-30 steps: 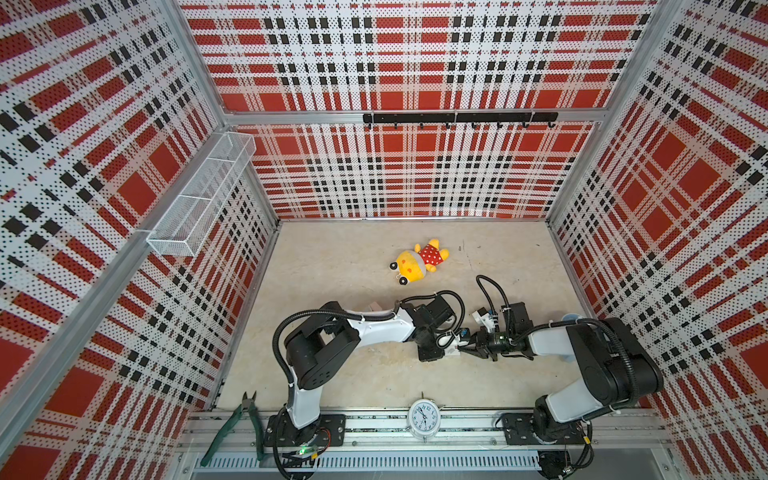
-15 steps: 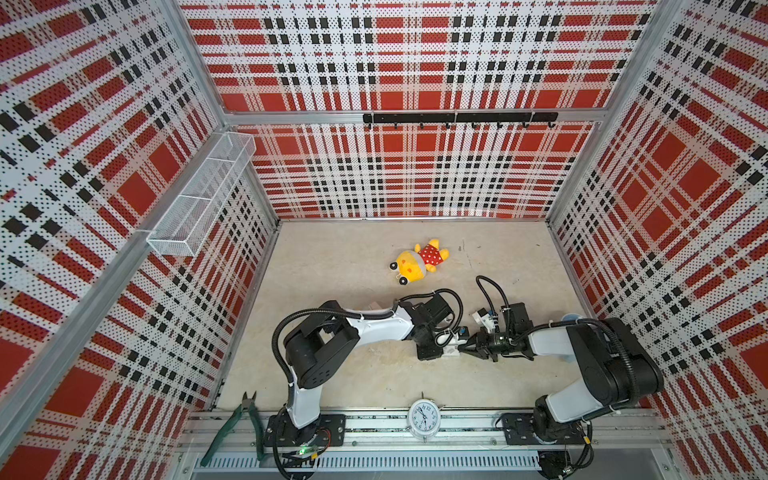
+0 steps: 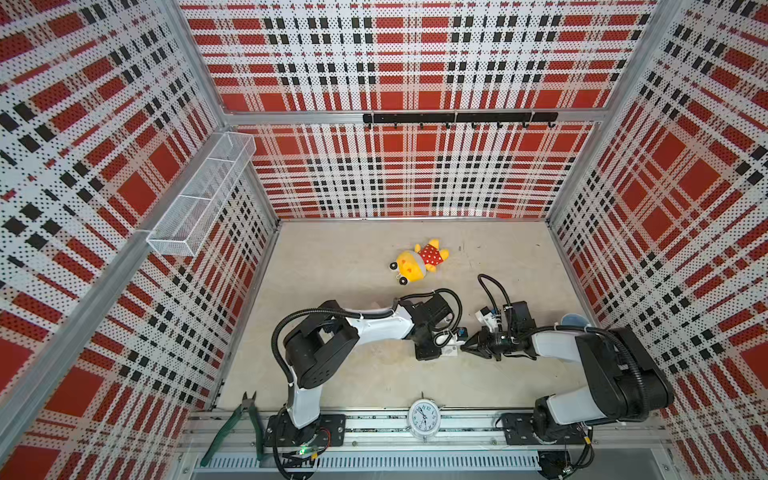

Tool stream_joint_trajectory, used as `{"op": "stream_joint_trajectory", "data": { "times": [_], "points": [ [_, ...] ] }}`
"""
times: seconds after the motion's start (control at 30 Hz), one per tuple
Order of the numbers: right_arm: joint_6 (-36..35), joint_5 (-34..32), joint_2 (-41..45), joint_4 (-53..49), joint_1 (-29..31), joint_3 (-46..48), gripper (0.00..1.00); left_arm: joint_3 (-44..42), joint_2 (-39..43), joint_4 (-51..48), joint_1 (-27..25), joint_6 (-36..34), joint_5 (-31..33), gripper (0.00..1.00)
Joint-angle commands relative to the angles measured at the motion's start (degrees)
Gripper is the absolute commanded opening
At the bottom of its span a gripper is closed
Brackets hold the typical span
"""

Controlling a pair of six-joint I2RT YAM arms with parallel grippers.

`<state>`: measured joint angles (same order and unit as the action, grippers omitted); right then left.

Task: Load the staples into the stapler

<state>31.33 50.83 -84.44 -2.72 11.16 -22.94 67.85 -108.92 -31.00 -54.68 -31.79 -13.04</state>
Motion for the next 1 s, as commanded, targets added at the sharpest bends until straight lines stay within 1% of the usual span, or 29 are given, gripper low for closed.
{"op": "stream_joint_trajectory", "data": {
  "times": [0.0, 0.1, 0.23, 0.33, 0.43, 0.7, 0.97],
  "points": [
    [0.1, 3.1, 1.0, 3.4, -0.1, -0.3, 0.21, 1.1, -1.7, -2.5, 0.2, -0.3, -0.1, 0.34],
    [-0.5, 3.2, -0.7, 3.2, -0.1, -0.6, 0.23, 1.7, -2.0, -2.1, -0.1, -0.1, -0.3, 0.34],
    [0.8, 4.2, -2.9, 6.7, 0.0, 0.2, 0.22, 2.5, -2.6, -1.9, -0.3, 0.3, -0.3, 0.34],
    [0.9, 4.5, -4.0, 7.5, 0.4, 0.1, 0.21, 2.7, -2.7, -1.6, -0.5, 0.3, -0.4, 0.34],
    [1.8, 4.9, -4.2, 9.0, 1.1, 0.2, 0.19, 2.8, -2.9, -1.4, -0.5, 0.3, -0.2, 0.34],
    [1.1, 4.2, -4.6, 7.2, 1.5, -0.2, 0.18, 3.1, -3.1, -0.9, -0.7, 0.7, -0.3, 0.34],
    [2.0, 4.8, -5.7, 9.1, 1.7, 0.5, 0.17, 3.0, -2.8, -0.5, -0.7, 0.8, -0.3, 0.34]
  ]
}}
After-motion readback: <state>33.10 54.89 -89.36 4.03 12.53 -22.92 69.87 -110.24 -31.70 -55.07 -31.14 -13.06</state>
